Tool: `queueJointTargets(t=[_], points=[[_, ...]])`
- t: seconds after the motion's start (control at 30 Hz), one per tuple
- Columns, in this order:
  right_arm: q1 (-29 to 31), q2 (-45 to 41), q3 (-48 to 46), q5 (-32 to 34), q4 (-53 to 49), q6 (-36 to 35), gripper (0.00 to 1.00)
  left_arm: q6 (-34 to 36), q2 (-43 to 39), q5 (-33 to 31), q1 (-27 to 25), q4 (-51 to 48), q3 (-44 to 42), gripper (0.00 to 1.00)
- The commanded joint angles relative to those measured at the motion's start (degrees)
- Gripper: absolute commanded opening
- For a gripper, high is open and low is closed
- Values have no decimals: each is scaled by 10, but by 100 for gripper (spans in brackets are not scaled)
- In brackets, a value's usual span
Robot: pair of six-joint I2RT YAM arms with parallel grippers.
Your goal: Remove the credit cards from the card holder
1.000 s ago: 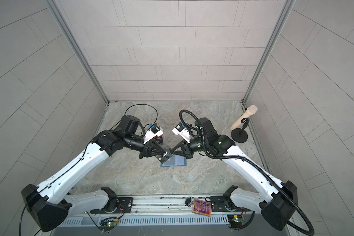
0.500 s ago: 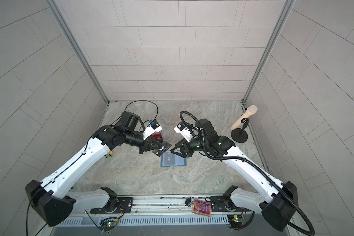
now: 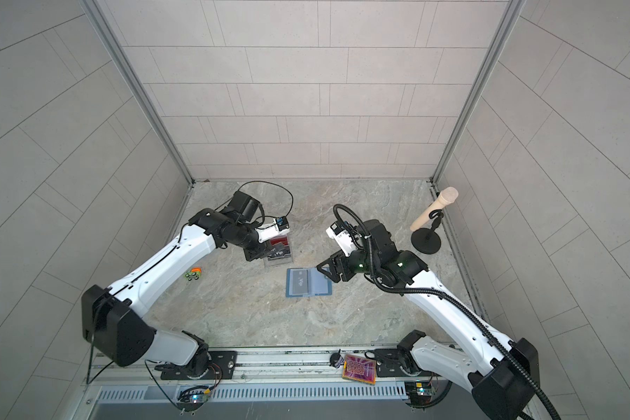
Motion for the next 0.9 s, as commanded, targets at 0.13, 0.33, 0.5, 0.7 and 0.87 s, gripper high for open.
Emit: queueJointTargets(t=[0.13, 0.33, 0.5, 0.7, 0.87], points=[[-8, -32, -26, 28, -13, 2, 73, 110, 97, -61, 5, -2, 45, 0], [-10, -50, -45, 35, -15, 9, 73, 129, 144, -37, 14, 18, 70, 0], [-11, -57, -51, 38, -10, 13, 73, 140, 175, -24, 21, 1, 89, 0], [-13, -54, -49, 39, -12, 12, 73, 147, 198, 11, 27, -11, 94, 0], [-14, -54, -49, 41, -12, 13, 73, 144, 215, 6, 28, -16, 103, 0]])
